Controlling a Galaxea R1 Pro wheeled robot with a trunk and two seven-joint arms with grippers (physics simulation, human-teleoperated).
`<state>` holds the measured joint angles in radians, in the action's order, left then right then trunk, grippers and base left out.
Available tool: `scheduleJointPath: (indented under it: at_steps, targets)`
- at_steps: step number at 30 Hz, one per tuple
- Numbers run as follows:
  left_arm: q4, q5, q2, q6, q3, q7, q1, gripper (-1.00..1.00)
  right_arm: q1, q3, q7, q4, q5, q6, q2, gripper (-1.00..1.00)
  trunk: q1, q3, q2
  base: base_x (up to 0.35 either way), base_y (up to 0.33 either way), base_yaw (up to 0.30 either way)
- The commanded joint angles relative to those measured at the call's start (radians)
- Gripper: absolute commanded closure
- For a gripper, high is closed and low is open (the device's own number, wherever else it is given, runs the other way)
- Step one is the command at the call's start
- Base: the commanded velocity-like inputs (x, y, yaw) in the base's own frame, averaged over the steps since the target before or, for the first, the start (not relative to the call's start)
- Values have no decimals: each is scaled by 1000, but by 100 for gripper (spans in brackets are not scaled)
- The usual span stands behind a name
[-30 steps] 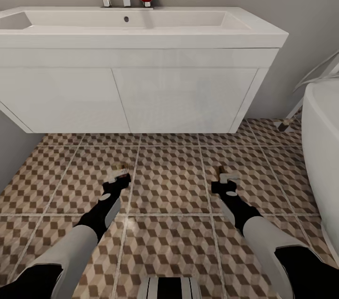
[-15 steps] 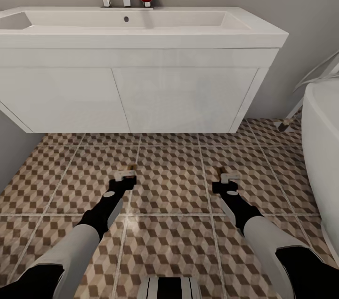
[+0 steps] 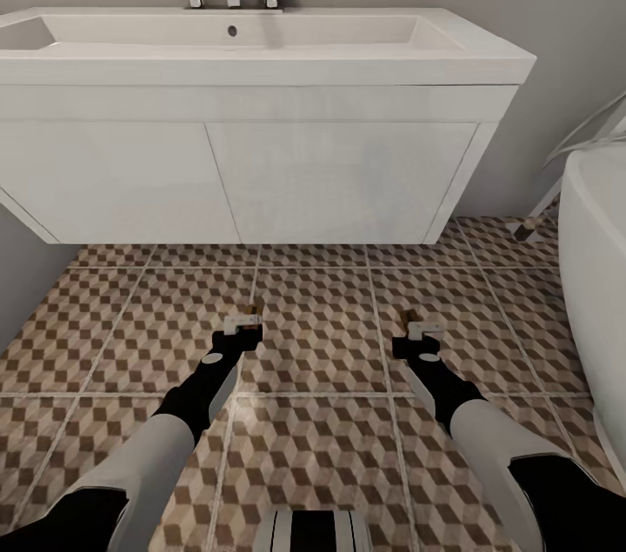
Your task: Take the four mousetraps from the cabinet in the bathroom and place them on the bathroom floor. Make sure all four end up on the same floor surface, and ensure that at least two of them are either under or directly next to the same bathroom sink.
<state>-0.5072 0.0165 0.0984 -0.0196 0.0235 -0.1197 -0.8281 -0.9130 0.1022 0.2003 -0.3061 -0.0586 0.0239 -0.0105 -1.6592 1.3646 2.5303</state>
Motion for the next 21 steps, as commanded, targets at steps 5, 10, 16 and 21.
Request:
scheduleJointPath:
  at_steps: [5,10,16,21]
  targets:
    - [3,2,1,-2,2,-7,0,100,0,9,7,-1,-6,3,0,100,-2,20,1,0,0,0]
    - [0,3,0,0,3,-3,0,100,0,9,7,-1,-6,2,0,100,-4,39,3,0,0,0]
    - [0,3,-1,0,3,-3,0,100,0,10,7,-1,-6,1,2,100,-7,63,4,0,0,0]
    - [-1,5,-2,1,3,-4,0,100,0,10,7,-1,-6,-2,3,100,-9,82,5,0,0,0]
